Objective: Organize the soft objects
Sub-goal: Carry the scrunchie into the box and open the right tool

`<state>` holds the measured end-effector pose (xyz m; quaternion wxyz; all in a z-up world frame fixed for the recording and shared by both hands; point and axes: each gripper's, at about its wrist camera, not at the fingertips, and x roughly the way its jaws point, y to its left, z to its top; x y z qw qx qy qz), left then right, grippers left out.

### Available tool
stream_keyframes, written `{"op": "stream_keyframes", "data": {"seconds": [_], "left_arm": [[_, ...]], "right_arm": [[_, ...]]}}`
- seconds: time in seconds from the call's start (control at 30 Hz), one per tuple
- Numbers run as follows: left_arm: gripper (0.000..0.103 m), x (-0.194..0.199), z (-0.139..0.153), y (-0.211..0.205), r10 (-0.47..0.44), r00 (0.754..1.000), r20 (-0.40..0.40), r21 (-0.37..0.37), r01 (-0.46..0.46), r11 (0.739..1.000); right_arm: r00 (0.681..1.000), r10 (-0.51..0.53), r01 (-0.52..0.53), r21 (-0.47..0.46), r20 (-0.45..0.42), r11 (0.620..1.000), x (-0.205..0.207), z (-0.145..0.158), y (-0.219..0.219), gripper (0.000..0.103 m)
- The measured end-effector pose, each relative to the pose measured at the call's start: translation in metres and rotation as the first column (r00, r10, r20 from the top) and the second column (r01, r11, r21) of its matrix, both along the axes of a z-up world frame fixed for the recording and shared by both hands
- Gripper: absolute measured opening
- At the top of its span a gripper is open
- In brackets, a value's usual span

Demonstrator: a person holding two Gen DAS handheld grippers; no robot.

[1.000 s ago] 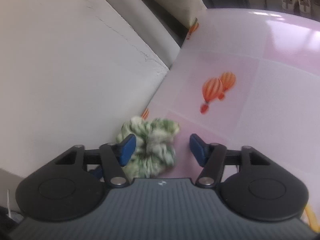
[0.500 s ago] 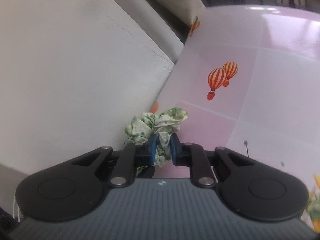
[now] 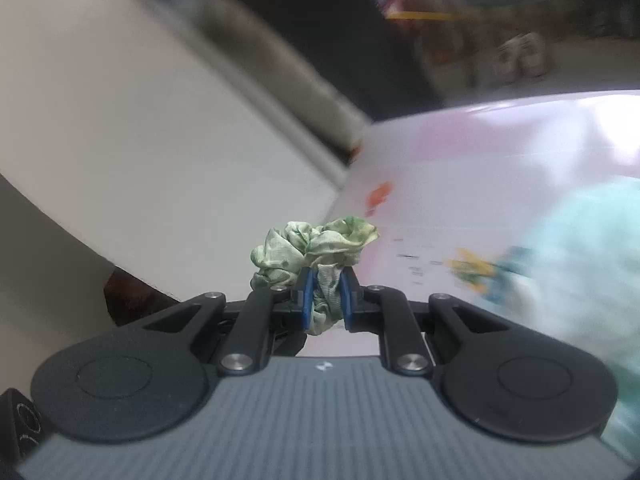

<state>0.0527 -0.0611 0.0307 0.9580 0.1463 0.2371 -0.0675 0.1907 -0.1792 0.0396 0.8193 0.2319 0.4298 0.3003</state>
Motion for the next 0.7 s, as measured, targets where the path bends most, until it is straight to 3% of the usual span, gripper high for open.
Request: {"op": "stream_keyframes", "data": {"seconds": [0.13, 0.23, 0.37, 0.53, 0.7], "left_arm": [[0.011, -0.025, 0.025, -0.07, -0.186, 0.982, 0.044, -0.006, 0.186, 0.983], [0.011, -0.04, 0.031, -0.128, -0.327, 0.942, 0.075, -0.008, 0.329, 0.944], [0.012, -0.045, 0.025, -0.198, -0.476, 0.879, 0.036, -0.017, 0.477, 0.879], [0.014, -0.035, -0.006, -0.249, -0.594, 0.802, -0.062, -0.05, 0.592, 0.805], [0.031, -0.021, -0.036, -0.265, -0.619, 0.765, -0.178, -0.093, 0.613, 0.785]], "right_arm": [[0.988, -0.15, 0.15, 0.005, 0.029, 0.989, -0.054, 0.028, -0.098, 0.013], [0.964, -0.263, 0.264, -0.008, 0.048, 0.965, -0.098, 0.045, -0.173, 0.013], [0.914, -0.405, 0.406, -0.052, 0.033, 0.913, -0.144, 0.045, -0.256, 0.013], [0.854, -0.52, 0.514, -0.102, -0.039, 0.852, -0.181, 0.014, -0.325, 0.013], [0.824, -0.556, 0.536, -0.167, -0.111, 0.827, -0.165, -0.032, -0.347, 0.013]]}}
